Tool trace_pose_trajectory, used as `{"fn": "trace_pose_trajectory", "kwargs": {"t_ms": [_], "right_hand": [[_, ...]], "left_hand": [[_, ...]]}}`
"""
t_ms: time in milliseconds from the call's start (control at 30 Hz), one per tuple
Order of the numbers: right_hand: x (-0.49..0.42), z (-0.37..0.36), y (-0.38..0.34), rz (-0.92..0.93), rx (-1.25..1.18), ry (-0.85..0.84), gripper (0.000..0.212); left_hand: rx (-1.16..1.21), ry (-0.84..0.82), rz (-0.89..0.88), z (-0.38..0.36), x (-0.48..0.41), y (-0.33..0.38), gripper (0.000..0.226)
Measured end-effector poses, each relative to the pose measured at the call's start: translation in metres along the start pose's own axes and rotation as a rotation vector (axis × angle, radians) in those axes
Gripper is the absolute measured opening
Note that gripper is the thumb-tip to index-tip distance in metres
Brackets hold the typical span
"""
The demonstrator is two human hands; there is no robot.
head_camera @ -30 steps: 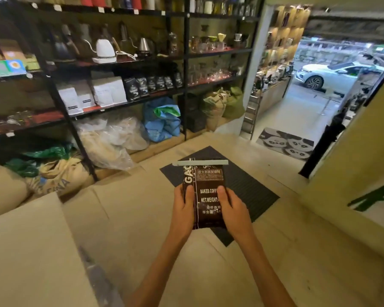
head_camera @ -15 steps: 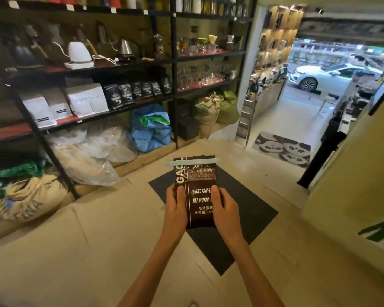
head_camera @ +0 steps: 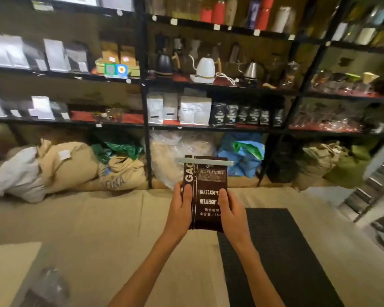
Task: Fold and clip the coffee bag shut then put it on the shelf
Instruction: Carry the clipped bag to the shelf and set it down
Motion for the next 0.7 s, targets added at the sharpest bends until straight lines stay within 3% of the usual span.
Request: {"fn": "trace_pose_trajectory", "kwargs": {"t_ms": [133, 267, 500, 700], "right_hand": [[-0.061, -0.077, 0.016, -0.006, -0.068, -0.164, 0.032], [-0.130, -0.156, 0.027, 0.025, -0.101, -0.292, 0.020], [-0.257, -0.297, 0.019, 0.094, -0.146, -0.476, 0.035], [-0.318, -0.438, 0.015, 0.115, -0.136, -0.640, 0.025]], "left_hand": [[-0.017, 0.171, -0.009, 0.066, -0.050, -0.002, 0.016], [-0.084, 0.312, -0.024, 0.130, -0.115, 0.002, 0.014], [-0.110, 0.529, -0.043, 0.239, -0.227, 0.024, 0.031], [-0.105, 0.686, -0.039, 0.357, -0.288, 0.036, 0.015]]}}
Point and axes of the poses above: each hand's wrist, its own x-axis away from the middle knuckle, its own z-axis out of the back of the hand, y = z × x, the point moved 6 cm from there along -x, towards the middle knuckle, and after that the axes turned 6 degrees about z, right-handed, at the moved point
